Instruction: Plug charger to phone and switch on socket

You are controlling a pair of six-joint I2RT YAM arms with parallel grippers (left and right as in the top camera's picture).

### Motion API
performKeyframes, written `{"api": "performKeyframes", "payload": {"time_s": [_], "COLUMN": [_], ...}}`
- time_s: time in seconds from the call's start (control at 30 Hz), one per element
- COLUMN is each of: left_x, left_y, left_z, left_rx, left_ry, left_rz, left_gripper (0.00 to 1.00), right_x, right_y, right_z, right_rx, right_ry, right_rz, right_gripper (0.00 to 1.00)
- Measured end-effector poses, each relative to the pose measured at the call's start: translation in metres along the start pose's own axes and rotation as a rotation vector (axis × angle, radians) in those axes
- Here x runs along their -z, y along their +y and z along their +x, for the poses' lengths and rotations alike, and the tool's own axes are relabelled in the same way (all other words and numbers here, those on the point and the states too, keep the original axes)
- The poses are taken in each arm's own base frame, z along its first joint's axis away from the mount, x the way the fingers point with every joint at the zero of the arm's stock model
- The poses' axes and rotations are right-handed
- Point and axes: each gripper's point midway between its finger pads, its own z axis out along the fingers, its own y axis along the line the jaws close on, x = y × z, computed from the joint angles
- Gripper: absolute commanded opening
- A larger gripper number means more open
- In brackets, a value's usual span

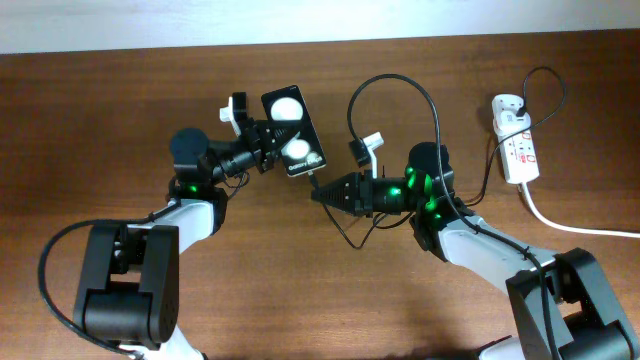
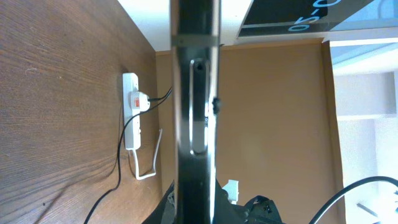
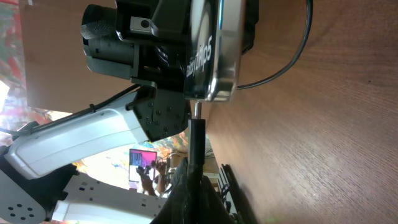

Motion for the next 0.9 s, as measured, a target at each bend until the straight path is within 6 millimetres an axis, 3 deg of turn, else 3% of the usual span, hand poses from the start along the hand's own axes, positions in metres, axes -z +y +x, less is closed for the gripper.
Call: {"api": "performKeyframes", "payload": {"time_s": [0.9], "left_x": [-0.0041], "left_y": [-0.0003], "left_z": [0.0037], "left_rx": [-0.003], "left_ry": [0.006], "left_rz": [0.001], "left_gripper": [0.0], "right_x": [0.0001], "right_y": [-0.0038], "right_z": [-0.0011], "right_rx": [-0.017], "right_ry": [-0.01], "right_rz": [0.014], "right_gripper": [0.04]}}
